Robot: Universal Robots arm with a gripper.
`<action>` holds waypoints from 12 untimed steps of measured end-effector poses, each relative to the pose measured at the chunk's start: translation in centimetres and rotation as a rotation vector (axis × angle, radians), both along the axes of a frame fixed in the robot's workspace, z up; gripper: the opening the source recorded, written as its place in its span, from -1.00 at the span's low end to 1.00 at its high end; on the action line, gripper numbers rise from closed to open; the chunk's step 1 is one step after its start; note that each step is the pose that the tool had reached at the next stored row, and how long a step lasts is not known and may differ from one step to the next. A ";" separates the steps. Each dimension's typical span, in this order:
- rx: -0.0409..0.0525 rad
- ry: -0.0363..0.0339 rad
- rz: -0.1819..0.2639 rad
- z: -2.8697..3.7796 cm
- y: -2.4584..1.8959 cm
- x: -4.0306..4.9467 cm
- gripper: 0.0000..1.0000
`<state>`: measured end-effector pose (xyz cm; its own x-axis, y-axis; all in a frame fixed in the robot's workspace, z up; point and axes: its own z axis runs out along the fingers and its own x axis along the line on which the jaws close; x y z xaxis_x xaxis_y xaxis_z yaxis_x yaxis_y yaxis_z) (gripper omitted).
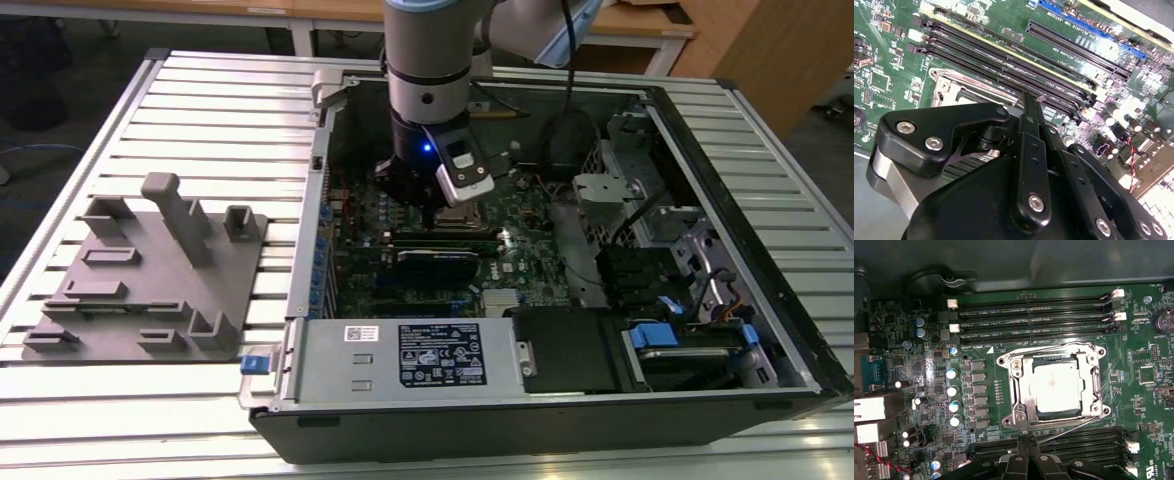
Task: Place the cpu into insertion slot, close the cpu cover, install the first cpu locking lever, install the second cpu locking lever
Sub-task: 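Install the second cpu locking lever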
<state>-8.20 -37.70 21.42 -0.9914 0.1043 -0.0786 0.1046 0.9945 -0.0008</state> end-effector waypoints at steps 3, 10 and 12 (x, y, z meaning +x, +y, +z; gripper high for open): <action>-0.0003 0.0005 0.000 -0.25 0.00 0.00 -0.80; 0.0013 0.0006 0.000 -0.57 0.00 0.00 -0.80; 0.0032 0.0005 0.000 -0.64 0.00 0.00 -0.80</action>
<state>-8.20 -37.70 20.77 -0.9915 0.1044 -0.0778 0.1045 0.9945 0.0024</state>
